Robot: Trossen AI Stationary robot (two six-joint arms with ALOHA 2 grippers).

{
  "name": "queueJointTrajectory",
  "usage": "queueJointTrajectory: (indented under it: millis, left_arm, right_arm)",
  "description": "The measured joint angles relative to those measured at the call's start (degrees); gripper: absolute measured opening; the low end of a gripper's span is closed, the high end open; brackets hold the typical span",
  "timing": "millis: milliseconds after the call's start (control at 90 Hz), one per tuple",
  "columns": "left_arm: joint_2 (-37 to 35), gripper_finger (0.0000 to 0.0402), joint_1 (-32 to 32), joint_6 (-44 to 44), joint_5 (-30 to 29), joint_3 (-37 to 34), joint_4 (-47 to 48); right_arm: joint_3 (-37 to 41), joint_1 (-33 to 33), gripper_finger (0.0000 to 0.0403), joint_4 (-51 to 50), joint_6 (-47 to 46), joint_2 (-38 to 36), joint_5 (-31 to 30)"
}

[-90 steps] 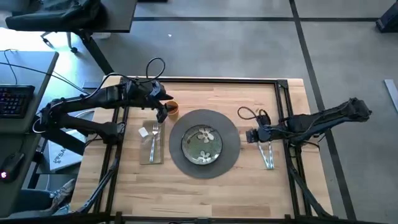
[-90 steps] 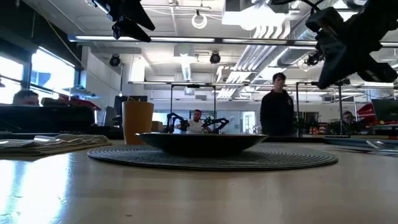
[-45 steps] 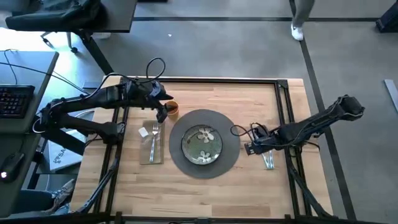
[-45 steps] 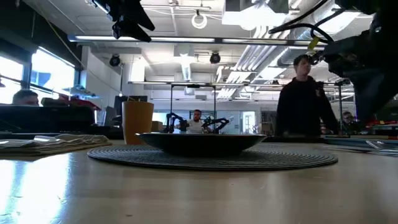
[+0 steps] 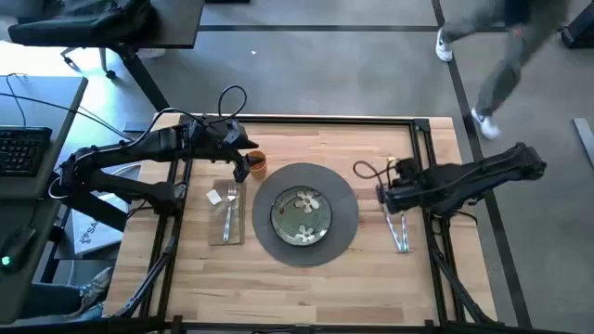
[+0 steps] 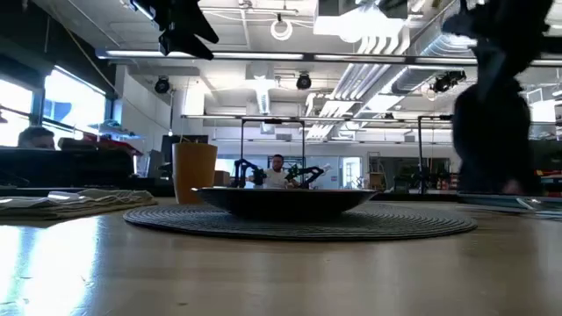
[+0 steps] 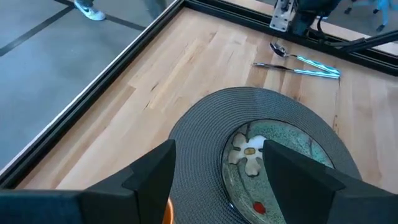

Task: Set table place
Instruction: Move the white patterned table knife to the right of the gray table mat

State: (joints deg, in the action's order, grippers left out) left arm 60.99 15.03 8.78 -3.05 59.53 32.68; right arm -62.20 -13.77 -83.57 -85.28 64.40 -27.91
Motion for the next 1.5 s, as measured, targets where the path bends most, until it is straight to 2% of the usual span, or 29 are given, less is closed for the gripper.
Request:
queueJointTrajectory:
  millis: [78, 156, 222, 300, 400, 633, 756, 911, 1133, 1178, 1311, 1500]
  left_arm:
    - [0.0, 0.0223, 0.0, -0.4, 0.0, 0.0, 0.0]
    - [0.0, 0.0223, 0.0, -1.0, 0.5, 0.0, 0.0]
    - [0.0, 0.0223, 0.0, -1.5, 0.9, 0.0, -0.1]
    - [0.0, 0.0223, 0.0, -1.5, 1.2, 0.0, 0.0]
    - [0.0, 0.0223, 0.0, -1.5, 1.5, 0.0, 0.0]
    - [0.0, 0.0223, 0.0, -1.5, 1.6, 0.0, 0.0]
    - [0.0, 0.0223, 0.0, -1.8, 1.6, 0.0, 0.0]
    - [0.0, 0.0223, 0.0, -2.0, 1.4, 0.0, -0.7]
    - [0.0, 0.0223, 0.0, -2.5, 1.2, 0.0, -3.4]
    - [0.0, 0.0223, 0.0, -2.5, 1.1, 0.0, -3.8]
    - [0.0, 0.0223, 0.0, -2.5, 1.1, 0.0, -4.1]
    - [0.0, 0.0223, 0.0, -2.6, 1.1, 0.0, -4.1]
  right_arm:
    - [-2.8, 3.2, 0.0, -2.9, 5.8, 0.0, 6.6]
    - [-3.0, 6.6, 0.0, -3.9, 12.9, -0.5, 19.8]
    - [-2.4, 7.4, 0.0, -4.3, 17.0, -0.8, 27.5]
    - [-1.6, 6.8, 0.0, -4.2, 18.7, -0.8, 32.2]
    - [0.3, 5.7, 0.0, -2.2, 18.4, -0.9, 35.0]
    - [14.7, -0.7, 0.0, 20.1, 9.0, -0.7, 37.9]
    - [20.3, -4.9, 0.0, 25.3, 1.6, -0.7, 36.2]
    - [21.1, -8.1, 0.0, 28.5, -2.3, -0.7, 31.6]
    - [21.1, -8.3, 0.0, 31.6, -3.4, -0.7, 25.4]
    - [21.1, -8.0, 0.0, 31.5, -2.8, -0.7, 25.9]
    - [21.1, -7.6, 0.0, 28.2, 0.6, -0.7, 32.8]
    - [21.4, -7.1, 0.0, 23.8, 0.2, -0.8, 31.9]
